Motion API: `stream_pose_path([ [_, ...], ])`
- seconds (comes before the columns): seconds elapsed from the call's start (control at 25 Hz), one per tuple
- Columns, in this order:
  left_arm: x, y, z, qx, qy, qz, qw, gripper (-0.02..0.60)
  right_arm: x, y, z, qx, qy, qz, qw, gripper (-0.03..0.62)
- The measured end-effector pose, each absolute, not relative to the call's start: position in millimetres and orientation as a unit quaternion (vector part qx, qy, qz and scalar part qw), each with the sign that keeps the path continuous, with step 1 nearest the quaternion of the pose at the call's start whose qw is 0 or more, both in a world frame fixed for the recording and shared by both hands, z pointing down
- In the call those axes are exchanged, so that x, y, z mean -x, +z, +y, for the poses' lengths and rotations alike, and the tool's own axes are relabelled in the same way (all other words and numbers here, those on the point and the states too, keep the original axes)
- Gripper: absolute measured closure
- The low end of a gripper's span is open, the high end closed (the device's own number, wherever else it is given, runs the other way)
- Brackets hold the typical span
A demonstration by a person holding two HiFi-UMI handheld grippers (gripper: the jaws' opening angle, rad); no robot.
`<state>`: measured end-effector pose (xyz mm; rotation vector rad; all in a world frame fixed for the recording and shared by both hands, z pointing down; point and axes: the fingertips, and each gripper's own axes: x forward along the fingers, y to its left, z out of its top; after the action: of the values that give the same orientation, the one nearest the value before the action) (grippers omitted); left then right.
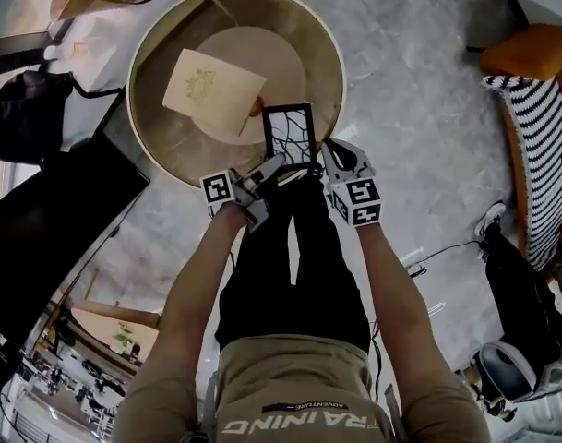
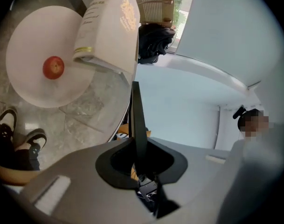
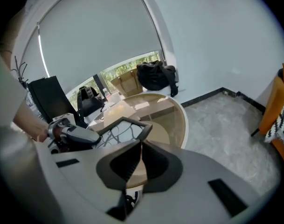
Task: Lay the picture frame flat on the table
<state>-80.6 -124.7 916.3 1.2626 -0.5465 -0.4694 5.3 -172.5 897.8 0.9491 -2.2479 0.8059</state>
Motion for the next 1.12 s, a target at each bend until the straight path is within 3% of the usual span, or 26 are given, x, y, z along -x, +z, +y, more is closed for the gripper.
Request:
stream_pose_path([
  [0.48,69.1,969.4,-137.6,-0.568,-0.201,-0.282,0.747,0.529,-0.1,954.2,-171.9,-0.325,0.332,-0.835,0.293,0.583],
  [0.76,75.6,994.9,-132.8,-0.568,-0.107,-0.37,0.728,0.519,-1.5,962.0,-162.1,-0.311,0.353,-0.83,0.301,0.583],
  [1.12,74.8,1002.1,-134.1,-0.582,0.025,-0.459,0.67,0.462,-2.4,963.8,-164.4,-0.313,0.36,-0.828,0.296,0.583],
])
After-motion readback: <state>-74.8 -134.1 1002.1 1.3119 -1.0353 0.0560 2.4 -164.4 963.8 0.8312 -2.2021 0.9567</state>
